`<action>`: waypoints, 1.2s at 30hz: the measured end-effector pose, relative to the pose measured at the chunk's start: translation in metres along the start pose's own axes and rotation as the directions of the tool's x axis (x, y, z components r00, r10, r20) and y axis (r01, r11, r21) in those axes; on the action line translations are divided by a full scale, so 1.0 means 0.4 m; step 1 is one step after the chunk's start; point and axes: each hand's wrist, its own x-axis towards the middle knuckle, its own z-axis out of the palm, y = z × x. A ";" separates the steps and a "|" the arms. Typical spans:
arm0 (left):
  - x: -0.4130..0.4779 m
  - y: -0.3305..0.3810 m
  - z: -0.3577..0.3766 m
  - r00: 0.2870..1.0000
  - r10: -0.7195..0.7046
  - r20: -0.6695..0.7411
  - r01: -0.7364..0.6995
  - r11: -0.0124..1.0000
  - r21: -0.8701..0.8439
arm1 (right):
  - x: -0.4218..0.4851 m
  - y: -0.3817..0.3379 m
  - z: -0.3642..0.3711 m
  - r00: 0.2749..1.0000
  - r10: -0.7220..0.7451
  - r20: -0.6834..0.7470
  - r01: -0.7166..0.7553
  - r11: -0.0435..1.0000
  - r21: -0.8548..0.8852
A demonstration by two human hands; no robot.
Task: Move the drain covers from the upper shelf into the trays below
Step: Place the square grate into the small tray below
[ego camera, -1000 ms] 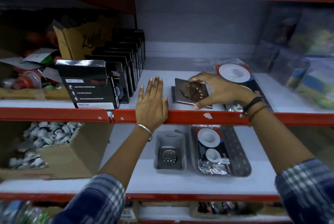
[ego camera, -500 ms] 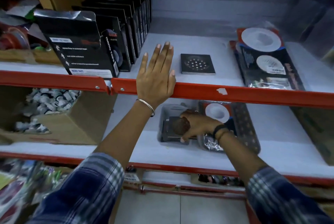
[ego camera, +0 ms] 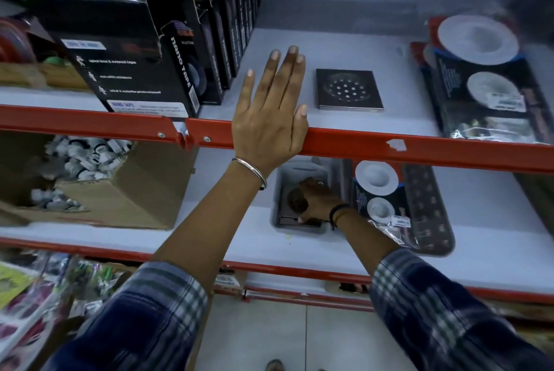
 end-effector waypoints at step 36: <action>0.003 0.013 -0.036 0.988 -0.051 0.147 0.062 0.996 -0.071 | -0.241 -0.023 -0.643 0.972 -0.086 -0.217 0.058 0.990 -0.132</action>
